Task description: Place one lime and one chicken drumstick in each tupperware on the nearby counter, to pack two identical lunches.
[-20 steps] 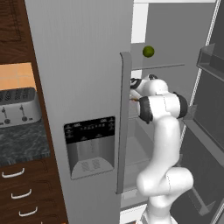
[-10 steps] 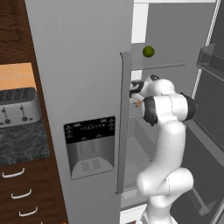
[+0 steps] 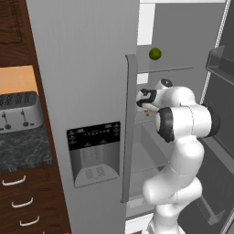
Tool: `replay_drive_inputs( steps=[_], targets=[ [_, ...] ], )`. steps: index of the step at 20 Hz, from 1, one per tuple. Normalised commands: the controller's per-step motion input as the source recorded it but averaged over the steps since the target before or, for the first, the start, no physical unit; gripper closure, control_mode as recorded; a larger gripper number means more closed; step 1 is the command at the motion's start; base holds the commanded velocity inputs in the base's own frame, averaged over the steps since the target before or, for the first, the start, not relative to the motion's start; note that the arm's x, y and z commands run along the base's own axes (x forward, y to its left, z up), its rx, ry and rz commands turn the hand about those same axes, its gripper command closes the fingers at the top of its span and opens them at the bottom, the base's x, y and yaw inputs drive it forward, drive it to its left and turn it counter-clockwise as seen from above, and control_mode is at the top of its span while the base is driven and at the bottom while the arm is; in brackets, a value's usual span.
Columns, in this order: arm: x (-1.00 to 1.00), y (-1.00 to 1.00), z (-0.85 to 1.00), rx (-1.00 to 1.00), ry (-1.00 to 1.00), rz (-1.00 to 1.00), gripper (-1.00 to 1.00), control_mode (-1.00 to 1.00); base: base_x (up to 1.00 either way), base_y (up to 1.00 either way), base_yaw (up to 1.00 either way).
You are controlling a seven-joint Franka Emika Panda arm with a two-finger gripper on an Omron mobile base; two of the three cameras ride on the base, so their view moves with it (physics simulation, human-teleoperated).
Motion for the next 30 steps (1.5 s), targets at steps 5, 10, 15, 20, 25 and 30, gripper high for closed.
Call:
replay_drive_inputs(
  steps=[5,10,15,20,25,30],
  targets=[
    [-1.00,-0.24,0.42,0.00,-0.11,0.00,1.00,-1.00,0.00,0.00,0.00],
    [-1.00,-0.04,0.23,-0.01,0.02,0.00,1.00,-1.00,0.00,0.00,0.00],
    [-1.00,0.01,0.42,-0.02,0.08,0.00,1.00,-1.00,0.00,0.00,0.00],
    [-0.91,0.27,0.36,-0.05,0.09,0.00,1.00,-1.00,0.00,0.00,0.00],
    [-0.66,0.33,0.39,-0.03,0.04,0.04,1.00,-1.00,0.00,0.00,0.00],
    [-0.63,0.28,0.53,-0.03,0.00,0.09,1.00,-1.00,0.00,0.00,0.00]
  ],
)
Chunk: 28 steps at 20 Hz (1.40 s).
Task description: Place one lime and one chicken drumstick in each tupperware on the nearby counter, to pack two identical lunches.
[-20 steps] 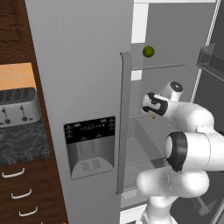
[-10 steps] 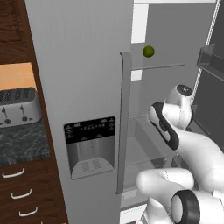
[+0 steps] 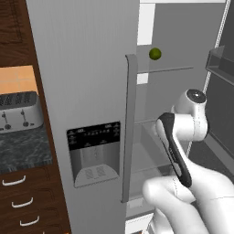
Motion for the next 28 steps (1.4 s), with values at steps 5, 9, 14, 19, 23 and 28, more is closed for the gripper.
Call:
replay_drive_inputs(
  steps=[5,9,14,19,23,28],
  targets=[
    [-0.85,0.02,0.39,0.00,-0.02,0.04,1.00,-1.00,0.00,0.00,0.00],
    [-0.21,0.00,0.00,0.00,-0.01,0.02,1.00,1.00,-0.64,0.15,0.11],
    [0.00,0.00,0.00,0.00,0.00,0.00,1.00,1.00,-0.56,0.83,0.16],
    [0.00,0.00,0.00,0.00,0.00,0.00,1.00,1.00,-0.01,1.00,0.08],
    [0.00,0.00,0.00,0.00,0.00,0.00,1.00,1.00,0.06,1.00,0.07],
    [0.00,0.00,0.00,0.00,0.00,0.00,1.00,1.00,0.17,1.00,0.08]
  ],
)
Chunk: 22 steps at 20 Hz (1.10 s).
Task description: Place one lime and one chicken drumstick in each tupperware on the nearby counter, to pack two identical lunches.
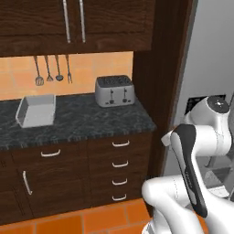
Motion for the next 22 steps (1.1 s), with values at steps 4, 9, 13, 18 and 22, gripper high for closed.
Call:
replay_drive_inputs(
  steps=[4,9,13,18,22],
  targets=[
    [0.00,0.00,0.00,0.00,0.00,0.00,1.00,1.00,0.22,1.00,0.13],
    [0.00,0.00,0.00,0.00,0.00,0.00,1.00,1.00,0.33,1.00,0.11],
    [0.00,0.00,0.00,0.00,0.00,0.00,1.00,1.00,0.80,1.00,0.01],
    [0.00,0.00,0.00,0.00,0.00,0.00,1.00,1.00,0.99,1.00,0.00],
    [0.00,0.00,0.00,0.00,0.00,0.00,1.00,1.00,0.87,0.52,-0.06]
  ],
)
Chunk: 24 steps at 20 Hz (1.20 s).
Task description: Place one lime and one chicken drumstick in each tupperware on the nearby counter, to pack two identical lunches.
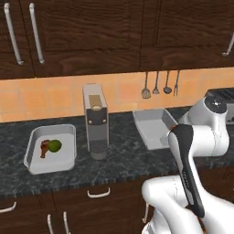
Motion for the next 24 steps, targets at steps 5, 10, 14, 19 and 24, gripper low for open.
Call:
replay_drive_inputs(
  steps=[5,10,14,19,24],
  targets=[
    [0.09,-0.07,-0.04,0.00,0.01,-0.03,1.00,-1.00,0.47,-0.08,-0.13],
    [0.57,-0.28,-0.35,0.00,0.01,-0.15,1.00,-1.00,0.00,0.00,0.00],
    [0.84,-0.31,-0.35,0.00,0.00,-0.14,1.00,-1.00,0.00,0.00,0.00],
    [0.85,-0.25,-0.23,0.01,0.08,-0.04,1.00,-1.00,0.00,0.00,0.00],
    [0.60,-0.21,-0.22,0.04,0.17,0.00,1.00,-1.00,0.00,0.00,0.00]
  ],
)
